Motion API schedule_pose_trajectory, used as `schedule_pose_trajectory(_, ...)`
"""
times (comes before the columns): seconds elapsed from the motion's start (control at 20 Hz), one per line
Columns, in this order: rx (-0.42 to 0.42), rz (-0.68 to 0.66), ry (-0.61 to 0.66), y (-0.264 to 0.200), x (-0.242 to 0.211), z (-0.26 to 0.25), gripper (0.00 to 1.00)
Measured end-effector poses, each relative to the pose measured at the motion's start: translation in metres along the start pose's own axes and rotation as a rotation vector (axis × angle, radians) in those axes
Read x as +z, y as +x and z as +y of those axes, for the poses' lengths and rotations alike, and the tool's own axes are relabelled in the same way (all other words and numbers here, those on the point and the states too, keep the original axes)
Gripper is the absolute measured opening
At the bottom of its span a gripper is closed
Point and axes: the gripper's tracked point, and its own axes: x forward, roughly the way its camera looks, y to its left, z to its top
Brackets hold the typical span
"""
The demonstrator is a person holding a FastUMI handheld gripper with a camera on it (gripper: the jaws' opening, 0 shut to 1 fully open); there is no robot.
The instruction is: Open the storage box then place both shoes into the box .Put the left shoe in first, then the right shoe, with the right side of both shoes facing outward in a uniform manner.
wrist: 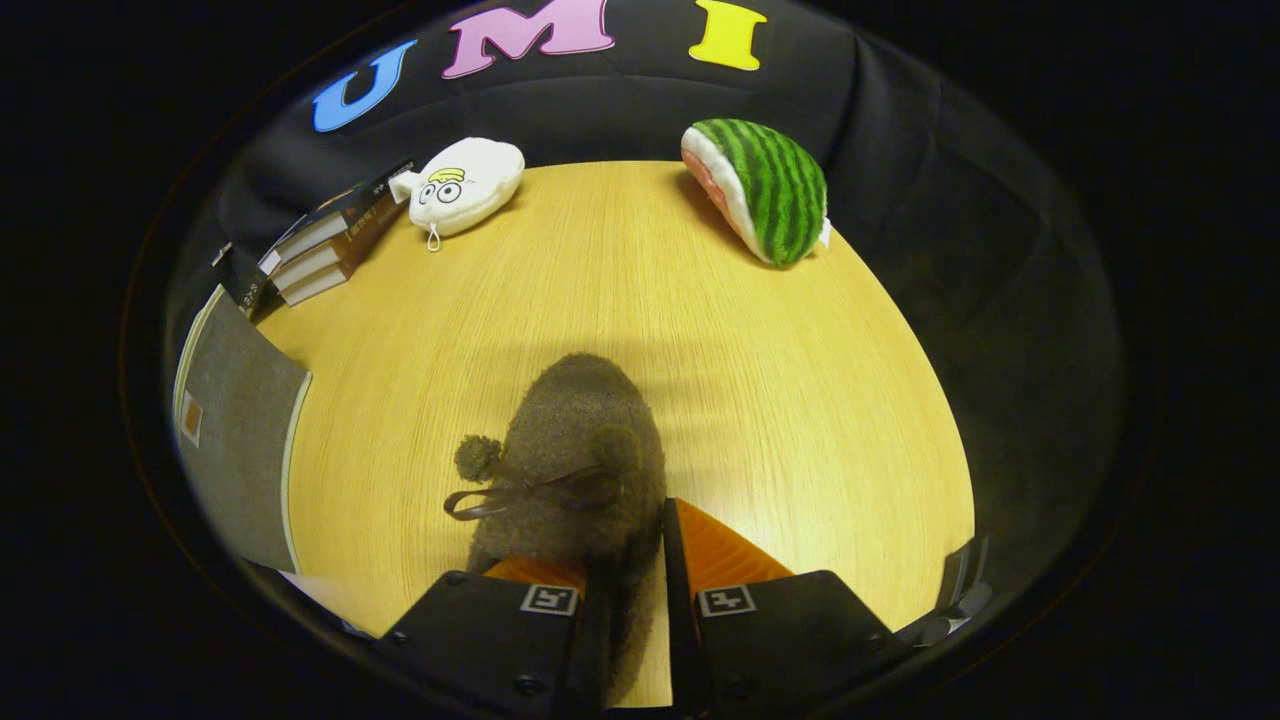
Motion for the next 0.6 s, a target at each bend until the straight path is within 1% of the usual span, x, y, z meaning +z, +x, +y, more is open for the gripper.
schedule_pose_trajectory(0.05,-0.011,-0.004,0.011,-0.001,0.002,-0.001,0.26)
schedule_pose_trajectory(0.1,-0.016,-0.010,0.019,-0.001,0.003,-0.002,0.26)
schedule_pose_trajectory(0.15,-0.026,-0.013,0.017,0.000,0.002,-0.003,0.17)
schedule_pose_trajectory(0.2,-0.023,-0.010,0.021,-0.003,0.001,-0.003,0.11)
schedule_pose_trajectory(0.4,-0.024,-0.012,0.070,-0.022,0.004,-0.006,0.11)
schedule_pose_trajectory(0.6,0.017,-0.071,0.092,-0.062,0.036,0.015,0.11)
